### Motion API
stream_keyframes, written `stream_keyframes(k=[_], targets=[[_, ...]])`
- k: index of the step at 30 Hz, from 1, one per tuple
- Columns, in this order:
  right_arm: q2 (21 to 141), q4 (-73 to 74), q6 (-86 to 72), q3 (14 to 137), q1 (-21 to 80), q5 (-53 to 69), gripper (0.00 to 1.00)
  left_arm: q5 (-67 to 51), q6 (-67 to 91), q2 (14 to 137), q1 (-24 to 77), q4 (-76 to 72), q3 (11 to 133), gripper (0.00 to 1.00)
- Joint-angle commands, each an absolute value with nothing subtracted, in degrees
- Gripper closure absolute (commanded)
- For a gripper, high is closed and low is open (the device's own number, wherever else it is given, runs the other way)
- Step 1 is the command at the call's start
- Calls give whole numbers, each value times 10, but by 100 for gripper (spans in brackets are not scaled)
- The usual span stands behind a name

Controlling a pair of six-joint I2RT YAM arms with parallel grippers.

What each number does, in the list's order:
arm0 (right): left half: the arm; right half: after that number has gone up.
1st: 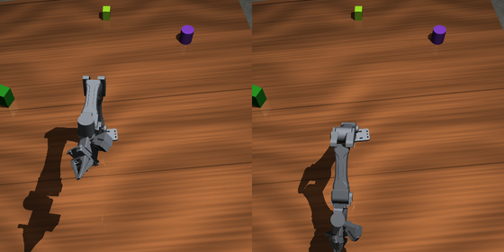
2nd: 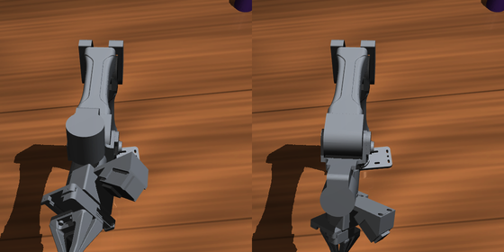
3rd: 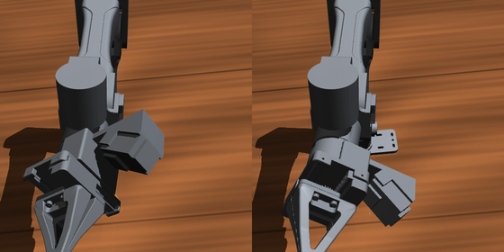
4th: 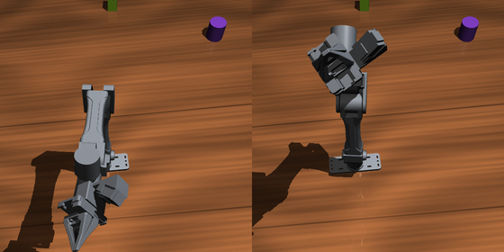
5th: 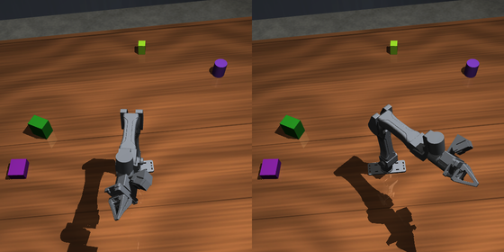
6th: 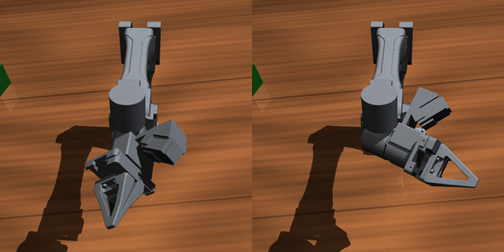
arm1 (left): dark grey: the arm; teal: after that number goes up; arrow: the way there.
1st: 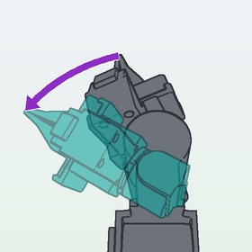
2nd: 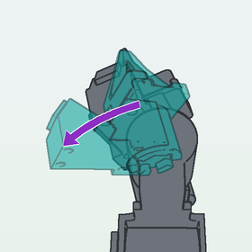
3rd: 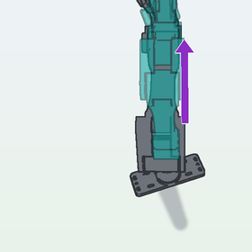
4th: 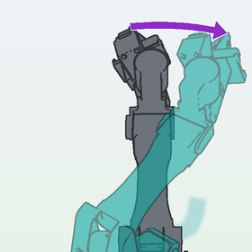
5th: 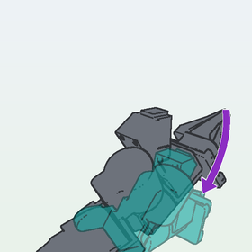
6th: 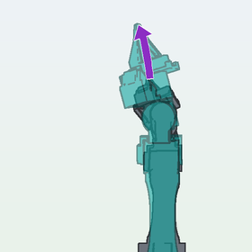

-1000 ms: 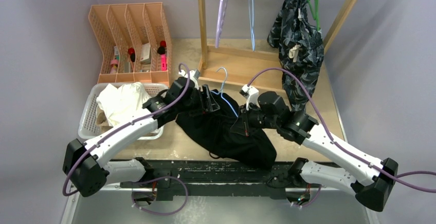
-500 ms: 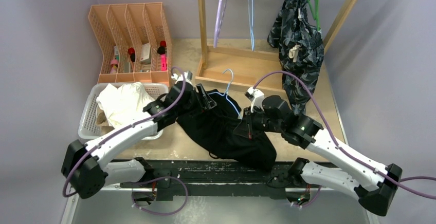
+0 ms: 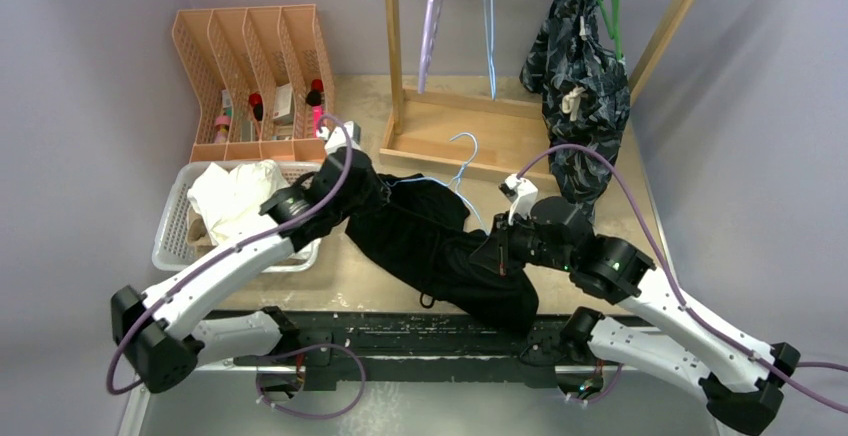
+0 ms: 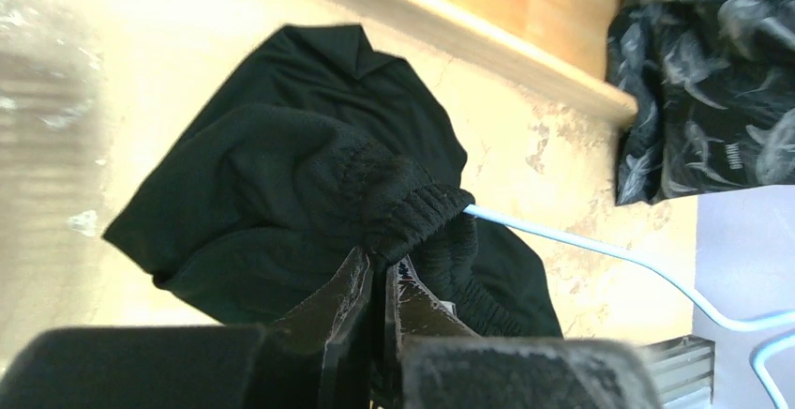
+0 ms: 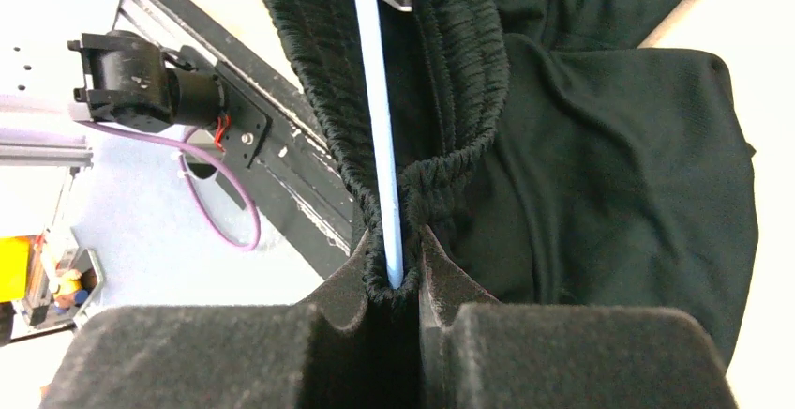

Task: Remove the shorts from the hanger

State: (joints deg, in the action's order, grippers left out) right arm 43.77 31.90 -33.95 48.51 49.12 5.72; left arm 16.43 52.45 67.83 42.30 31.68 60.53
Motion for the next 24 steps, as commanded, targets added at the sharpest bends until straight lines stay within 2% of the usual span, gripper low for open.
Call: stream_keyframes(k=[1,5,13,20,24], targets=[[400,328,-350,479,492,72,100,304,463,625,415,359,612,100],[364,329,-338,480,492,105,100,405,454,631,415,430,626,100],[384,347,-339,450,492,157,100,485,430,652,414,469,647,100],[382,288,-321,444,492,223,100,495,396,683,361,485,666,100],[380,307,-312,460,492,205,100,401,395,679,280,458,642,100]])
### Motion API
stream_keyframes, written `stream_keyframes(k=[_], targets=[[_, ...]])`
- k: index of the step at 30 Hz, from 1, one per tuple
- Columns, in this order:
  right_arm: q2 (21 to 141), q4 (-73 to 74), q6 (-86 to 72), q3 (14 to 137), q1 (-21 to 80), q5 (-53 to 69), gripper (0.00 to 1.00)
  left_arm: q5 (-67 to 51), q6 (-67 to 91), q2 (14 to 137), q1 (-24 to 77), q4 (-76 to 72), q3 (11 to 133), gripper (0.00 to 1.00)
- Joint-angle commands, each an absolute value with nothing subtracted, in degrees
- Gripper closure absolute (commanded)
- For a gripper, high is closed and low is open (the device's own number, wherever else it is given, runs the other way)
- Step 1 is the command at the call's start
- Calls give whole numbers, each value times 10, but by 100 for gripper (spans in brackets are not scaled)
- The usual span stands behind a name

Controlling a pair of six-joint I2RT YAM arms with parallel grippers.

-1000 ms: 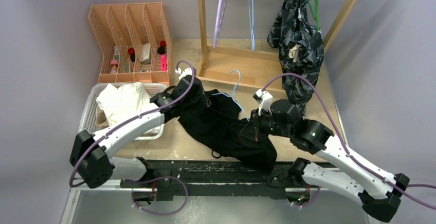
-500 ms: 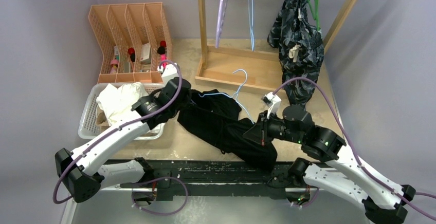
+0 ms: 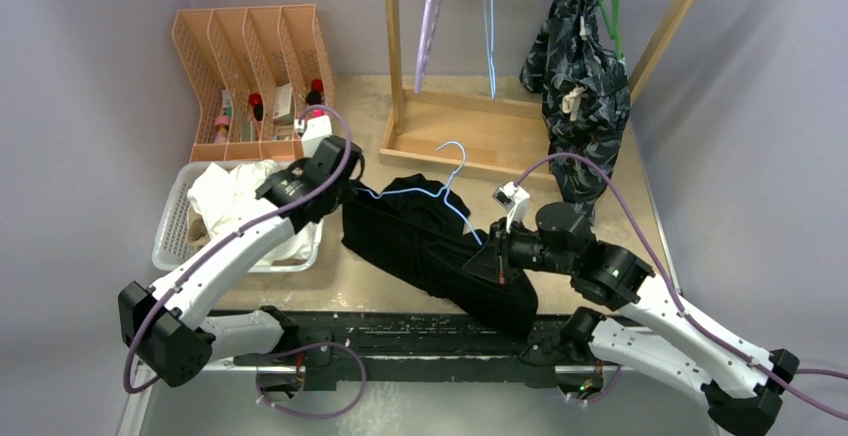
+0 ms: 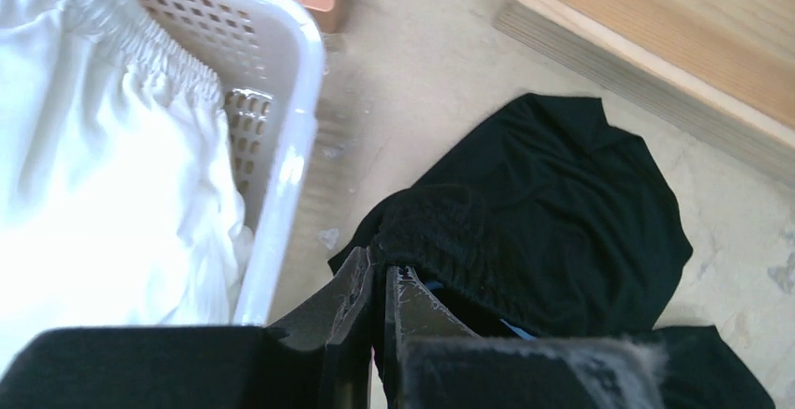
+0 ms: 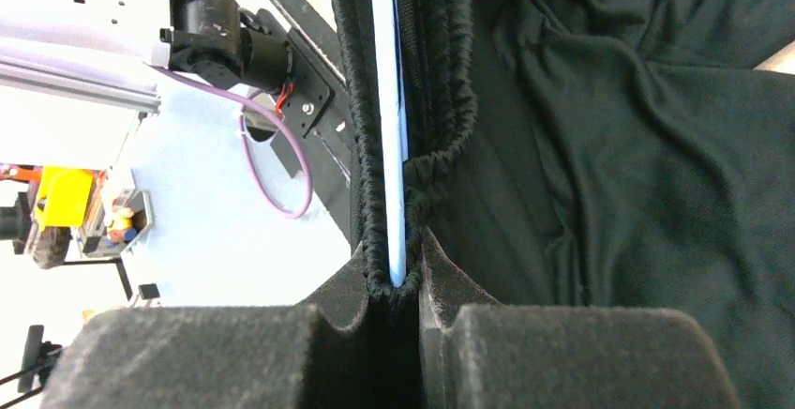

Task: Remove the shorts from the hanger

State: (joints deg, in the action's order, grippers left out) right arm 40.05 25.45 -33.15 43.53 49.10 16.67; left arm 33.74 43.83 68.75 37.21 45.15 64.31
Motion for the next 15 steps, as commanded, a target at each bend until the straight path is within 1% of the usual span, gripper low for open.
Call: stream_keyframes(k=[1,4,6,10,15], targets=[[377,304,-314,459,492,203,100,379,394,677,274,448,634,100],[365,280,-326,448,492,220,100,303,394,676,272,421,607,100],[359,264,-330,446,492,230,100,273,403,676,272,409,588,100],[351,260,-328,454,492,210,100,273,422,662,272,406,558,100],[363,274,-324,459,492,184,100,284,423,644,272,423,554,100]])
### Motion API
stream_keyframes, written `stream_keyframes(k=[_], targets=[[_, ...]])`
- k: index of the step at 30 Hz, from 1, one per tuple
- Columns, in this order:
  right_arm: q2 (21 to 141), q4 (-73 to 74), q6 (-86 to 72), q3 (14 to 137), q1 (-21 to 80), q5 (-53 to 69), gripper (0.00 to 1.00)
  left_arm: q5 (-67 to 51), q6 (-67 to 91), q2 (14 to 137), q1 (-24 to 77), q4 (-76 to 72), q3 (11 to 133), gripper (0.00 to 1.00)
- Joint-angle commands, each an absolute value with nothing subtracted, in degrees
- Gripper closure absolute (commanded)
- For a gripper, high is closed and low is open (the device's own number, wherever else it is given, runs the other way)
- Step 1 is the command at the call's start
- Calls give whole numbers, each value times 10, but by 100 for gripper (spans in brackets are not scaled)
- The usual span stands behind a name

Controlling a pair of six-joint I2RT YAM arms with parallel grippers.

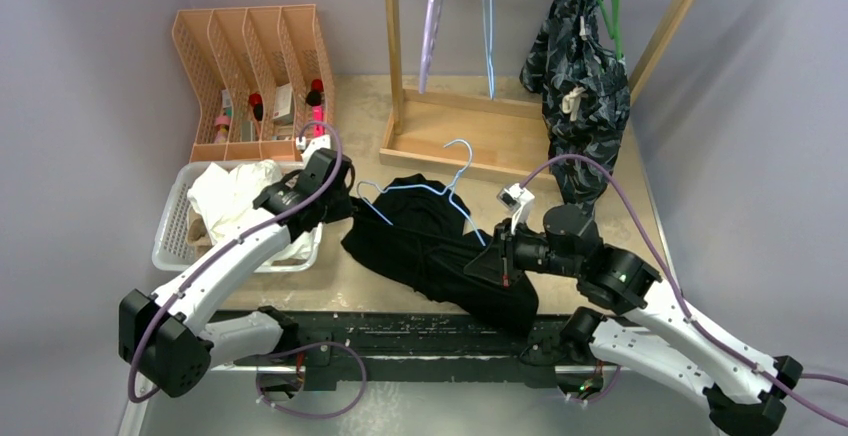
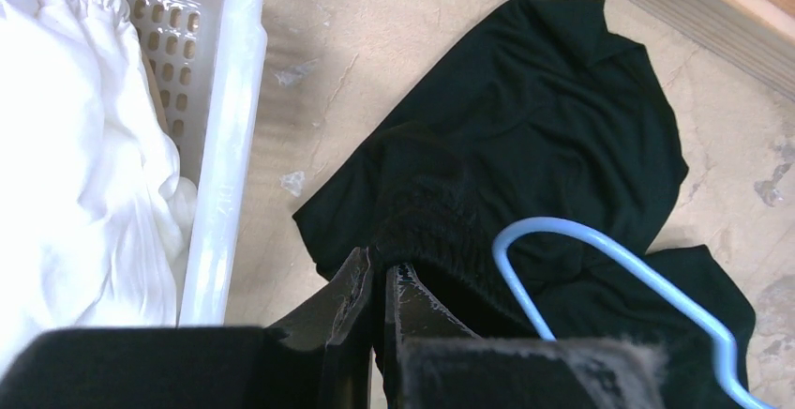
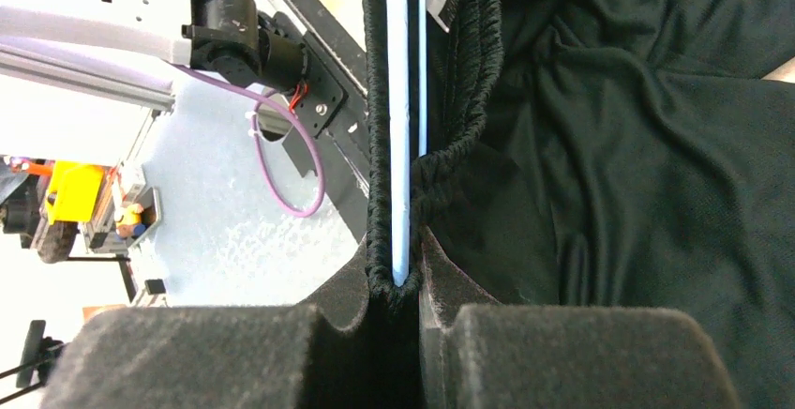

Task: Remove the shorts from the hanger

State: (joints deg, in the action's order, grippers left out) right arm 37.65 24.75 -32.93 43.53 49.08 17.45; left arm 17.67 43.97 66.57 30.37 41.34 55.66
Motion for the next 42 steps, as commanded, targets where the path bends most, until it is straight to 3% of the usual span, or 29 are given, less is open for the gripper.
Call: stream_keyframes(k=[1,5,10,15,19,25,32,35,37,42], targets=[[368,279,-327,460,492,171,100,276,425,639,272,423,554,100],[391,284,-337,458,492,124,100,227,422,627,272,403,544,96],[415,270,-372,454,492,67,100,187,419,617,272,396,543,75],[445,251,-393,442,492,52,100,160,415,608,272,410,560,44],[458,224,-412,427,492,43,100,109,422,595,272,405,569,33],[451,185,-460,409,492,2,100,45,437,592,283,388,554,25],[435,132,-468,387,492,19,100,71,432,618,374,389,576,22],[437,135,-467,386,492,22,100,149,430,638,379,445,615,21],[441,143,-467,385,492,26,100,192,430,629,379,467,635,16],[453,123,-458,372,492,58,100,46,455,600,379,355,621,15]])
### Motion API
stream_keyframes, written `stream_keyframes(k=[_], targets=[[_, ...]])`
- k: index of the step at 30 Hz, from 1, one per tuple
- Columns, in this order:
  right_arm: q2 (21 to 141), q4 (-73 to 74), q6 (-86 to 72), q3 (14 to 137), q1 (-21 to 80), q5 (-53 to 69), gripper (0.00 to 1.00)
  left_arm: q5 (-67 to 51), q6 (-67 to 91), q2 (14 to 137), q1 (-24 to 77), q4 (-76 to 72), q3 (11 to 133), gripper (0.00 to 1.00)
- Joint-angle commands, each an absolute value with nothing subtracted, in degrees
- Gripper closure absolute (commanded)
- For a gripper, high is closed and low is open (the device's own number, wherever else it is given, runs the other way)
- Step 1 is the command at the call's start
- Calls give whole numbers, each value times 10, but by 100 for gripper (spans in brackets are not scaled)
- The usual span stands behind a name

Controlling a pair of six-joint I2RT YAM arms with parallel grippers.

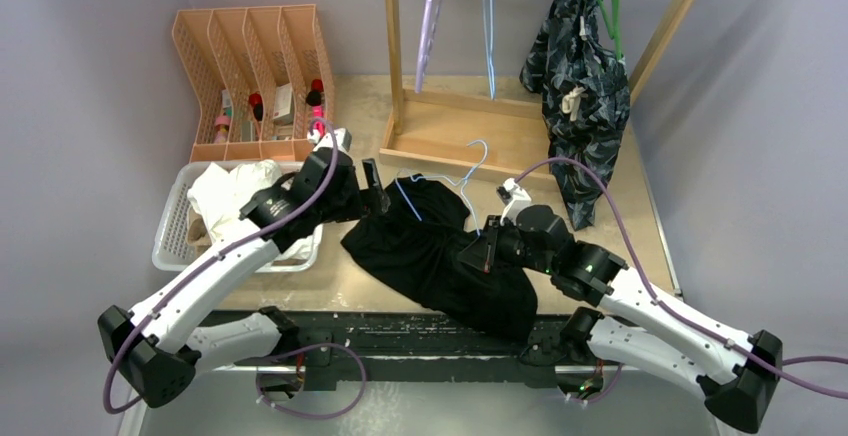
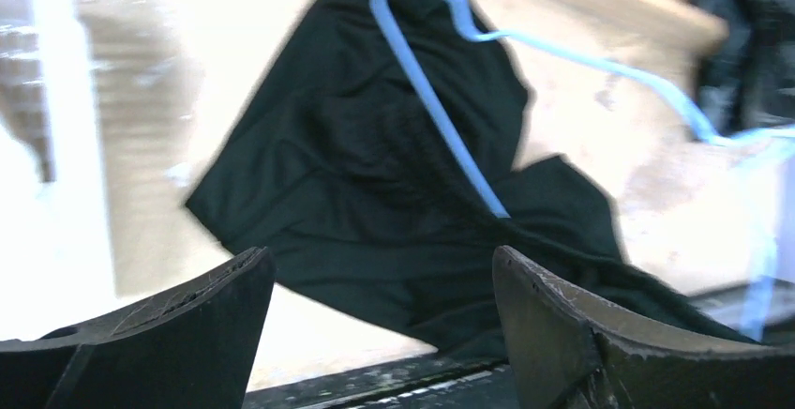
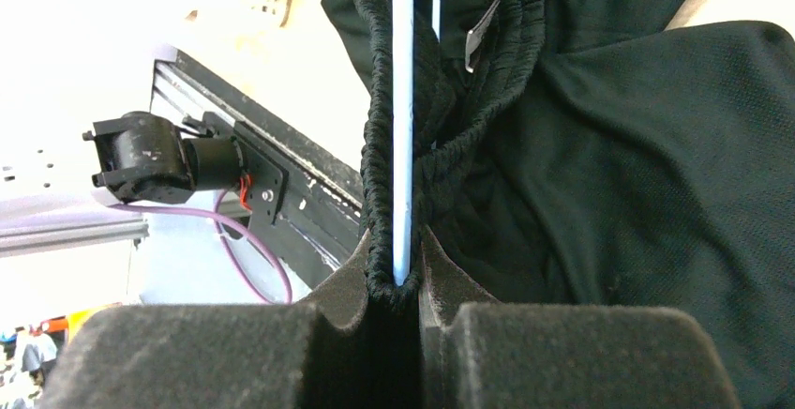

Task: Remove the shorts from the hanger

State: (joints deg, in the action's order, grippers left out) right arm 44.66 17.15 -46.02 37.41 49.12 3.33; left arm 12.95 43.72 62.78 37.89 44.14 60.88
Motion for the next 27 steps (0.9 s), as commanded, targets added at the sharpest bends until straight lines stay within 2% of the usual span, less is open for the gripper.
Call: stream_keyframes(k=[1,3,6,10,13,19,23,27], targets=[[456,124,-462,374,492,51,100,8,480,599,384,297,605,16],[459,111,-466,373,492,44,100,-37,543,596,406,192,565,17],[458,79,-465,362,492,53,100,-18,628,594,453,78,520,18],[468,71,-462,357,492,67,100,51,668,629,515,54,531,25],[472,76,-457,356,492,70,100,83,684,647,542,27,535,26],[460,69,-454,351,492,82,100,74,736,694,550,-36,529,29],[451,65,-456,350,492,85,100,97,753,717,550,-53,520,38],[448,72,-457,350,492,88,100,96,757,739,550,-64,528,56]])
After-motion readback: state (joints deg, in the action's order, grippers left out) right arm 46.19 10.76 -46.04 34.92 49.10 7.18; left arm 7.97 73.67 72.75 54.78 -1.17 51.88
